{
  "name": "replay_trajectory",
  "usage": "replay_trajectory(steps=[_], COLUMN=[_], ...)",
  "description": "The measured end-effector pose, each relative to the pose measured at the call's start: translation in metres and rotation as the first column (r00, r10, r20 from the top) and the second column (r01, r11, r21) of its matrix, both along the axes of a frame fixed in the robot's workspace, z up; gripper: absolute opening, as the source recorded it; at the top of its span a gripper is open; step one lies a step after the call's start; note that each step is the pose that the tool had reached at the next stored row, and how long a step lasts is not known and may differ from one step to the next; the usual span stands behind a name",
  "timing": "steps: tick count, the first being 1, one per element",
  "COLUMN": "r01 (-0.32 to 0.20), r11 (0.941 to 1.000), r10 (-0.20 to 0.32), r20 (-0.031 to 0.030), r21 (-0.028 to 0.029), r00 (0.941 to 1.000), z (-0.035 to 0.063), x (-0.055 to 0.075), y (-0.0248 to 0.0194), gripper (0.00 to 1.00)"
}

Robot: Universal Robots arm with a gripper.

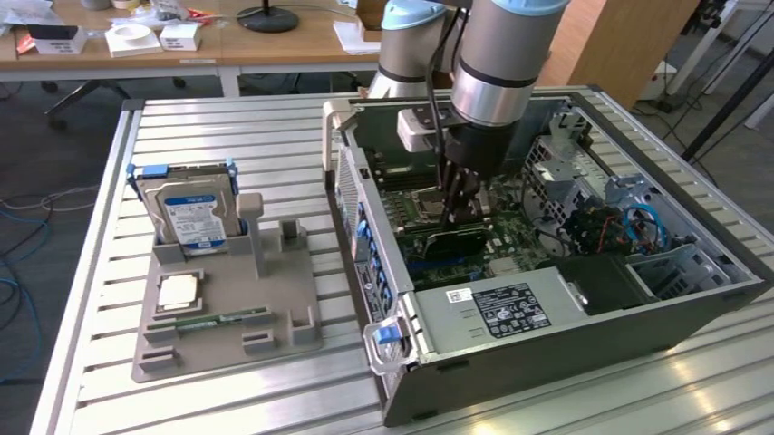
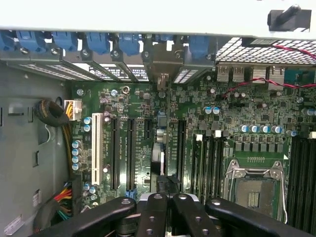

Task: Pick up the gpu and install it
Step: 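Press down on the gpu until it lock into place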

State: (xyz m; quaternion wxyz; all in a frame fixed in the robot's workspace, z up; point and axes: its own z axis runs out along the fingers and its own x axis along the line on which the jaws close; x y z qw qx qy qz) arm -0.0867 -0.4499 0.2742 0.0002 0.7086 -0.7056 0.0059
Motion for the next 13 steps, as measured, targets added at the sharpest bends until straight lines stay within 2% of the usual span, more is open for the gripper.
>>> replay_trajectory(steps=[13], r01=[0.000], r11=[1.0000], r10=[0.000], r20=[-0.0002], r21=[-0.0003], r00=[1.0000], z=[-0.0049], x=[0.0000], y=[0.0000], gripper=[0.10])
